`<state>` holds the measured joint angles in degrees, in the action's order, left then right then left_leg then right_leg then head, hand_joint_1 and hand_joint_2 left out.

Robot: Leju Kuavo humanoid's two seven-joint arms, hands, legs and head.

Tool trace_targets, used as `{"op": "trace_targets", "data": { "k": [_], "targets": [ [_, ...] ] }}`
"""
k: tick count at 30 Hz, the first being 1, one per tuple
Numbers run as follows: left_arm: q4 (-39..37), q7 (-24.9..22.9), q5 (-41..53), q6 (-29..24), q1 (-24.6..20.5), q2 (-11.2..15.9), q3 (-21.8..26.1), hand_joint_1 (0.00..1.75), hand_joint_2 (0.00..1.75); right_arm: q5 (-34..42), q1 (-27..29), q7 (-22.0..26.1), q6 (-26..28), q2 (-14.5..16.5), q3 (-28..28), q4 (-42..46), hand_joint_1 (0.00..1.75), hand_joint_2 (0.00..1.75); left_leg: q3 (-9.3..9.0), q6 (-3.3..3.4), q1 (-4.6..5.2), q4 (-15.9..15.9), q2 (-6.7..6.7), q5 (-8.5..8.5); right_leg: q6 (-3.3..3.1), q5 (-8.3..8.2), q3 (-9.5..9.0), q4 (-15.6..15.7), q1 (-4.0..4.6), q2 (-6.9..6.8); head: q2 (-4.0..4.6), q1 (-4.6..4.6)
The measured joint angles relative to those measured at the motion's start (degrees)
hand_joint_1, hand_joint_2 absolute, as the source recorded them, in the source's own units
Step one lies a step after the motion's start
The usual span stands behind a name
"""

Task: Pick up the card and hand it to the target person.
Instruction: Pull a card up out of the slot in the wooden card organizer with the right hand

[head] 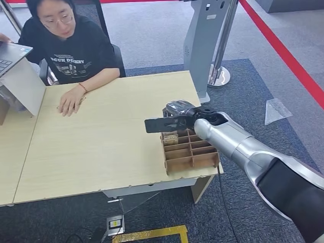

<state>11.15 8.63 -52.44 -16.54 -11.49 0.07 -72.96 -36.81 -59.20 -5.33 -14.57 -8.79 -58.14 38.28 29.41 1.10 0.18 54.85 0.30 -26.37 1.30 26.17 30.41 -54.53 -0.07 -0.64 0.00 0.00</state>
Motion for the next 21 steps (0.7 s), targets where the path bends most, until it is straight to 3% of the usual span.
{"op": "trace_targets", "data": {
  "k": [9,15,21],
  "targets": [
    [0.0,-0.3,0.2,0.3,-0.1,-0.1,-0.3,0.00,1.75,1.0,-1.7,0.3,-3.9,-0.3,-0.4,0.4,1.75,1.75,0.05,-0.01,0.00,0.0,-0.01,0.02,-0.01,-0.03,0.07,0.0,0.00,0.02,0.00,0.00],
    [0.0,-0.8,0.8,0.8,-0.6,-0.1,-1.0,0.00,1.75,4.1,-5.2,-1.2,-9.5,0.0,0.0,0.9,1.75,1.75,0.08,-0.01,0.02,0.1,-0.05,0.01,-0.03,-0.03,0.12,-0.1,-0.02,0.06,0.00,0.00],
    [0.0,-0.8,0.7,0.8,-1.1,-0.1,-0.9,0.00,1.75,8.1,-9.9,-2.1,-15.4,-1.6,-0.5,5.9,1.75,1.75,0.19,-0.02,0.04,0.2,-0.08,-0.01,-0.03,-0.01,0.25,-0.2,-0.04,0.10,0.00,0.00]
  ]
}}
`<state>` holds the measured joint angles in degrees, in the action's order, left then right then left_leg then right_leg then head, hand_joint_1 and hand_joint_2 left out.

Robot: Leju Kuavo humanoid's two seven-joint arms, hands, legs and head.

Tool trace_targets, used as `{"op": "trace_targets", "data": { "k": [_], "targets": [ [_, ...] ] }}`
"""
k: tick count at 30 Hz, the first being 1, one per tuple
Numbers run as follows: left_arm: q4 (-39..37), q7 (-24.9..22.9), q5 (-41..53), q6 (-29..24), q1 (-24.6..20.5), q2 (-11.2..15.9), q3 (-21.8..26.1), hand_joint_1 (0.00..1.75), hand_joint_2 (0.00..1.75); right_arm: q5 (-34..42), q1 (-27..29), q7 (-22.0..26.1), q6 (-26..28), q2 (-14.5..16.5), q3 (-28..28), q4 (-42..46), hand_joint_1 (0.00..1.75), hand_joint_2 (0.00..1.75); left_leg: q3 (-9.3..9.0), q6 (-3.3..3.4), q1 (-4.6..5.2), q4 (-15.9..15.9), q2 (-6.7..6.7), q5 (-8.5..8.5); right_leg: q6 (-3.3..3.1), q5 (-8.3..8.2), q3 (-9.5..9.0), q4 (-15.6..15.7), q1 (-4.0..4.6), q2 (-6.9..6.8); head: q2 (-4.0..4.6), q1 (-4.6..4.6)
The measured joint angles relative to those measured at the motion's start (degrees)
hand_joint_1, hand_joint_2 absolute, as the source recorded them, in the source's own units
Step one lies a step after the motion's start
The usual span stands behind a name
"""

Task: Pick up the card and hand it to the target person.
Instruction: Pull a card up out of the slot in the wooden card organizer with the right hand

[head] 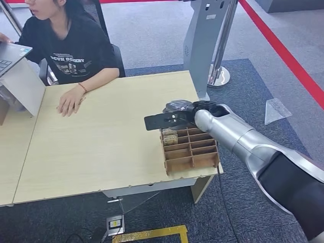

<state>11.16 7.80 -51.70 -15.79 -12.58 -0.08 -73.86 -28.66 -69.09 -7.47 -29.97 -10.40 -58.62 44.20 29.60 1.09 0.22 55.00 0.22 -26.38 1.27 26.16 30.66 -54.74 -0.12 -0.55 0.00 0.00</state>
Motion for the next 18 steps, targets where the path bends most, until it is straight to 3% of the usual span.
{"op": "trace_targets", "data": {
  "k": [10,14,18],
  "targets": [
    [0.0,0.4,-1.2,-0.7,1.5,0.3,1.1,0.00,1.75,10.3,-12.4,-8.7,-6.3,-4.4,-3.2,11.0,1.75,1.75,0.10,0.04,0.04,0.1,0.00,-0.03,0.02,0.03,0.13,-0.1,-0.03,0.00,0.00,0.00],
    [0.0,0.5,-1.4,-0.9,1.9,0.1,1.3,0.00,1.75,14.7,-16.1,-10.6,-4.1,-6.7,-4.0,14.3,1.75,1.75,0.10,0.01,0.03,0.1,0.04,-0.03,0.01,0.05,0.12,-0.1,-0.02,-0.04,0.00,0.00],
    [-0.1,1.3,-2.1,-1.3,2.4,-0.1,2.0,0.00,1.75,12.8,-17.9,-11.2,2.9,-8.1,-5.0,16.3,1.75,1.75,0.06,0.03,0.00,0.0,0.13,-0.01,0.02,0.05,0.04,0.0,0.00,-0.13,0.00,0.00]
  ]
}}
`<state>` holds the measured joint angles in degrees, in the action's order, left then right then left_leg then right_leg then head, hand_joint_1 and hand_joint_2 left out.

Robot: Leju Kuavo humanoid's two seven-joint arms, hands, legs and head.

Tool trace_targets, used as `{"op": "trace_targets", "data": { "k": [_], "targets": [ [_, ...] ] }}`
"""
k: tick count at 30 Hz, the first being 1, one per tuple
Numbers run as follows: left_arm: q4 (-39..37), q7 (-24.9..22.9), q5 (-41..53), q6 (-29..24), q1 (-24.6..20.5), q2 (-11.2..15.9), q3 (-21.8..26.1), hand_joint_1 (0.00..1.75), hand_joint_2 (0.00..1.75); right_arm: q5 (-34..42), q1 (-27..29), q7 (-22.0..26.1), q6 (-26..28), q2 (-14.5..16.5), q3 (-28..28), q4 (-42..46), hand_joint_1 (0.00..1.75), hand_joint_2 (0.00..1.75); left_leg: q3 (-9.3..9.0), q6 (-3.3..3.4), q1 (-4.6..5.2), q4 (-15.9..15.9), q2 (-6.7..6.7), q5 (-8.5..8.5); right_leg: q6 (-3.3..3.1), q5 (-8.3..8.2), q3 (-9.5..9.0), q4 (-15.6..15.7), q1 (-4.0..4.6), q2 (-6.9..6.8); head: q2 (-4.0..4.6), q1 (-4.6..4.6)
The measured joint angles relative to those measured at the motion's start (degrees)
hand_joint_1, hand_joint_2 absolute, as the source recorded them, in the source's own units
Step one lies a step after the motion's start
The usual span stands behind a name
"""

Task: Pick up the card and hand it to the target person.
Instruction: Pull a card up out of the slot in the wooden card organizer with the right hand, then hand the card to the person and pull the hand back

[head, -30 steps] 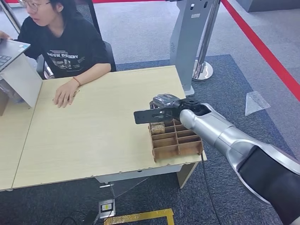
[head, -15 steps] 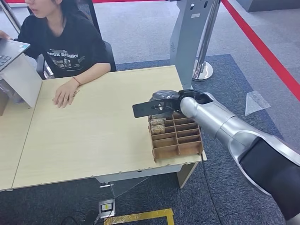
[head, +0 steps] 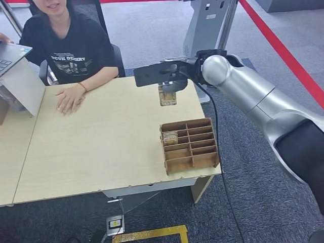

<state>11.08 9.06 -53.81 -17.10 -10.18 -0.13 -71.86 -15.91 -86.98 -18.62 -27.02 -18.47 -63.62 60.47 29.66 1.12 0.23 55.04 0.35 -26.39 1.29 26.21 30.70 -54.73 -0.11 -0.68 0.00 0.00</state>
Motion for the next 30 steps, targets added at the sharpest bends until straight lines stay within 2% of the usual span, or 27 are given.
{"op": "trace_targets", "data": {
  "k": [5,9,10,12,16,19,22,27,30],
  "targets": [
    [-0.1,0.1,0.1,-0.3,0.2,-0.5,-0.2,0.00,1.75,-6.7,2.9,-0.3,12.3,-0.5,1.3,0.5,1.75,1.75,-0.12,-0.01,-0.02,-0.1,0.02,0.03,0.00,-0.04,-0.15,0.1,0.02,-0.02,0.00,0.00],
    [-0.1,-0.8,1.0,-0.3,-0.5,-1.2,-1.4,0.00,1.75,-15.8,13.1,-2.8,29.4,0.6,8.3,1.3,1.75,1.75,-0.32,0.00,-0.08,-0.2,0.05,0.08,0.00,-0.10,-0.39,0.3,0.08,-0.06,0.00,0.00],
    [-0.1,-1.1,1.2,-0.4,-0.6,-1.3,-1.6,0.00,1.75,-18.0,15.4,-3.0,32.2,1.2,9.5,1.2,1.75,1.75,-0.34,0.00,-0.09,-0.3,0.06,0.08,-0.01,-0.11,-0.42,0.4,0.09,-0.06,0.00,0.00],
    [-0.1,-1.7,1.6,-0.4,-1.0,-1.4,-2.1,0.00,1.75,-22.8,19.9,-3.1,38.1,3.3,11.8,-0.3,1.75,1.75,-0.42,-0.01,-0.11,-0.3,0.05,0.11,-0.01,-0.14,-0.51,0.5,0.11,-0.05,0.00,0.00],
    [-0.1,-2.0,1.6,-1.0,-1.3,-1.5,-2.3,0.00,1.75,-30.3,24.2,-0.5,47.9,11.4,14.4,-11.1,1.75,1.75,-0.50,-0.02,-0.09,-0.4,-0.10,0.09,-0.02,-0.16,-0.54,0.4,0.09,0.10,0.00,0.00],
    [-0.1,-1.9,1.3,-1.4,-1.3,-1.4,-2.2,0.00,1.75,-33.5,24.5,0.8,52.2,15.9,14.4,-18.9,1.75,1.75,-0.46,-0.03,-0.05,-0.3,-0.30,0.04,-0.03,-0.15,-0.44,0.3,0.05,0.29,0.00,0.00],
    [-0.1,-1.9,1.1,-1.7,-1.0,-1.4,-2.1,0.00,1.75,-35.1,24.9,1.7,54.2,18.8,13.9,-24.6,1.75,1.75,-0.48,-0.06,-0.06,-0.3,-0.40,0.04,-0.05,-0.16,-0.41,0.3,0.05,0.38,0.00,0.00],
    [-0.2,-2.0,0.4,-2.0,-0.1,-1.4,-1.7,0.00,1.75,-36.1,25.9,3.1,55.2,21.4,13.3,-30.2,1.75,1.75,-0.46,-0.06,-0.10,-0.4,-0.38,0.07,-0.05,-0.18,-0.39,0.3,0.07,0.37,0.00,0.00],
    [-0.2,-2.3,0.4,-2.2,0.6,-1.4,-1.8,0.00,1.75,-36.1,26.5,3.0,54.9,21.7,13.4,-31.5,1.75,1.75,-0.47,-0.06,-0.11,-0.4,-0.40,0.08,-0.04,-0.19,-0.40,0.3,0.09,0.41,0.00,0.00]
  ]
}}
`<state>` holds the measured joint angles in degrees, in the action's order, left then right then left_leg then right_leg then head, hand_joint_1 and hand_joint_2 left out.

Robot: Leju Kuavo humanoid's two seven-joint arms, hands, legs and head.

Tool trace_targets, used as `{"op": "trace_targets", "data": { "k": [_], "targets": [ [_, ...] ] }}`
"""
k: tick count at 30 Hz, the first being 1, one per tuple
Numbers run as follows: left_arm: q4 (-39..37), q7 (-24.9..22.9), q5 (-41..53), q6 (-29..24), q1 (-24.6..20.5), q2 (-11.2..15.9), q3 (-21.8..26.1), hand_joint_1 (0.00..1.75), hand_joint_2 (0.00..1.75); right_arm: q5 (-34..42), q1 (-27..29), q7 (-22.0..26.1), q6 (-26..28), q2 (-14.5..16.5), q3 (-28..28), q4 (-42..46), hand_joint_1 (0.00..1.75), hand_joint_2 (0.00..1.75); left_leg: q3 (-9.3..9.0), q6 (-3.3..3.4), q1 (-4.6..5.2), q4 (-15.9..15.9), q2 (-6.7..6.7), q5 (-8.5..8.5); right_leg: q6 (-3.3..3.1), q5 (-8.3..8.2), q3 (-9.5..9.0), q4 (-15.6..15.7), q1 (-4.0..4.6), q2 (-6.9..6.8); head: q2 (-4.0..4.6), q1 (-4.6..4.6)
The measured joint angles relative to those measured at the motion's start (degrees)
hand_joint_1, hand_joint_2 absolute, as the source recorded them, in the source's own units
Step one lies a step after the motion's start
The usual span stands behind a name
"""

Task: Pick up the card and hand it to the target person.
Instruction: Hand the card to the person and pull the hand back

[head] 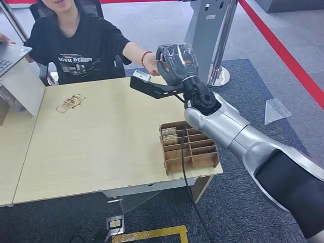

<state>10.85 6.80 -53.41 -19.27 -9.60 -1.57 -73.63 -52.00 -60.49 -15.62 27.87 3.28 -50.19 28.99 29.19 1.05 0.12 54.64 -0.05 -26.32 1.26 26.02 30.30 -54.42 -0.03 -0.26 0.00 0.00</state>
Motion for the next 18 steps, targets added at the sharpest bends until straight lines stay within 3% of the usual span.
{"op": "trace_targets", "data": {
  "k": [9,11,13,15,18],
  "targets": [
    [0.1,-0.7,0.9,0.6,-0.1,0.1,-1.3,0.00,1.75,0.0,-0.9,-0.7,-2.9,-1.9,1.0,1.1,1.75,1.75,0.19,0.03,0.03,0.2,0.23,-0.03,0.01,0.10,0.09,-0.1,-0.02,-0.25,0.00,0.00],
    [0.1,-0.6,1.0,0.8,-0.5,0.1,-1.5,0.00,1.75,1.1,-0.9,-0.1,-4.1,-2.6,1.9,2.7,1.39,1.75,0.24,0.02,0.04,0.2,0.29,-0.02,0.01,0.10,0.12,-0.1,-0.02,-0.31,0.00,0.00],
    [0.1,-0.3,0.9,0.9,-0.7,0.0,-1.4,0.00,1.75,3.5,-0.6,1.3,-5.7,-3.4,3.4,5.2,0.53,1.75,0.27,0.03,0.03,0.2,0.33,-0.03,0.01,0.11,0.14,-0.1,-0.02,-0.34,0.00,0.00],
    [0.1,0.0,0.7,0.9,-0.9,0.0,-1.3,0.00,1.75,6.5,-0.3,2.8,-7.3,-4.9,5.1,8.9,0.02,1.75,0.28,0.04,0.04,0.2,0.33,-0.03,0.02,0.12,0.15,-0.1,-0.02,-0.35,0.00,0.00],
    [0.1,0.7,0.0,0.7,-0.9,0.0,-0.9,0.00,1.75,9.8,0.5,2.7,-9.3,-9.7,6.7,19.8,0.00,1.75,0.35,0.03,0.04,0.3,0.39,-0.02,0.02,0.13,0.21,-0.2,-0.02,-0.40,0.00,0.00]
  ]
}}
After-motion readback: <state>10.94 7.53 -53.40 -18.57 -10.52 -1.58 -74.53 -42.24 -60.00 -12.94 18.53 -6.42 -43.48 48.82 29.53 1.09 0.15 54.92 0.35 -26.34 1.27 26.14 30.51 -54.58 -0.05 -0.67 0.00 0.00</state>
